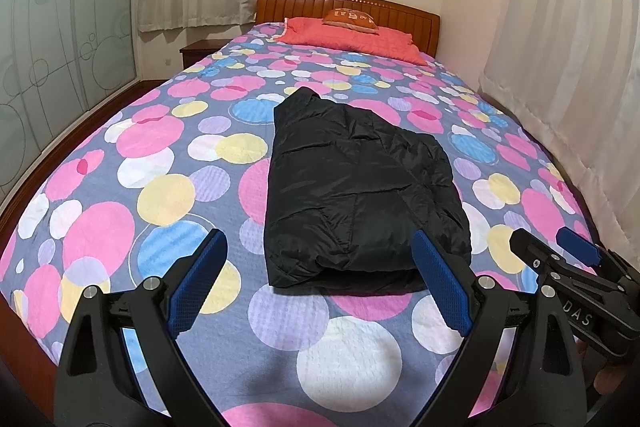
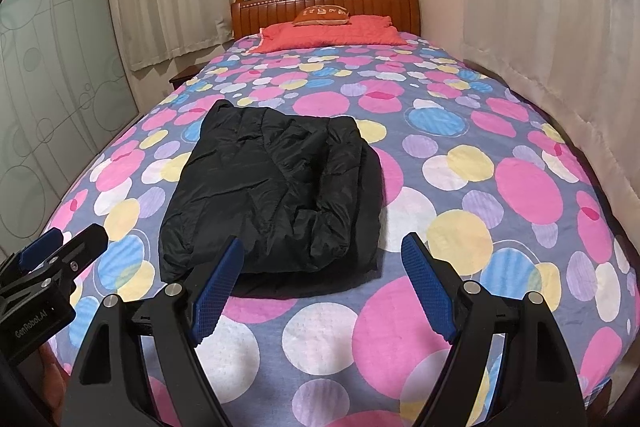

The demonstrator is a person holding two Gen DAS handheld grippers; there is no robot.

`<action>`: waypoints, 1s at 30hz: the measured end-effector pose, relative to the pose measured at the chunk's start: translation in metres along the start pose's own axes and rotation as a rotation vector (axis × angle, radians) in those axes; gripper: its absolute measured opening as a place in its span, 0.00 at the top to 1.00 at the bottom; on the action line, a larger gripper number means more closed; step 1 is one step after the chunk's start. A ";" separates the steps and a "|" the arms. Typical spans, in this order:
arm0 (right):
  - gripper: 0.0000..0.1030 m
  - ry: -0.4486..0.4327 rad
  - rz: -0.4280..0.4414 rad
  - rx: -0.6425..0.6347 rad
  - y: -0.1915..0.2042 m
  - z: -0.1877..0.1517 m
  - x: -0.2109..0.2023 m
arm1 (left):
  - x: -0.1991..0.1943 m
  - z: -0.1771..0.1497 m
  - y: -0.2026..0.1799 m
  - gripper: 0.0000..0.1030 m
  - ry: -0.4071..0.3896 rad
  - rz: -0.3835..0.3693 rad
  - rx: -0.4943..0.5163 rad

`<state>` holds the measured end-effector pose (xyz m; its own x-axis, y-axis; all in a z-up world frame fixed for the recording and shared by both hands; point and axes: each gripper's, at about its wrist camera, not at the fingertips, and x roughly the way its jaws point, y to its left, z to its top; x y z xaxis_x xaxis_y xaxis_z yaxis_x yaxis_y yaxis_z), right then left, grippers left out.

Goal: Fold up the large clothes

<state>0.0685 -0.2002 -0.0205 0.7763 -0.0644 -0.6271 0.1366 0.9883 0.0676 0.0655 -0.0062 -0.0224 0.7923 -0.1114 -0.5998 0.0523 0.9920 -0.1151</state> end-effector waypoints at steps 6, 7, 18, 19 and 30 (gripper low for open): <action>0.23 0.001 0.000 0.001 0.000 0.000 0.000 | 0.002 -0.003 -0.003 0.09 -0.006 0.016 0.006; 0.22 0.001 0.000 0.001 0.001 0.000 0.000 | 0.002 -0.002 -0.003 0.09 -0.003 0.019 0.011; 0.22 0.006 0.005 0.001 0.006 -0.003 0.001 | 0.001 -0.002 -0.006 0.02 -0.001 0.023 0.031; 0.22 0.006 0.006 0.002 0.005 -0.003 0.001 | 0.001 -0.002 -0.007 0.02 -0.006 0.023 0.030; 0.23 0.031 0.030 0.012 0.001 -0.008 0.009 | 0.007 -0.008 -0.005 0.02 0.017 0.068 0.019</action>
<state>0.0705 -0.1987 -0.0320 0.7606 -0.0301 -0.6485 0.1211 0.9880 0.0961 0.0657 -0.0121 -0.0324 0.7838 -0.0449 -0.6194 0.0108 0.9982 -0.0587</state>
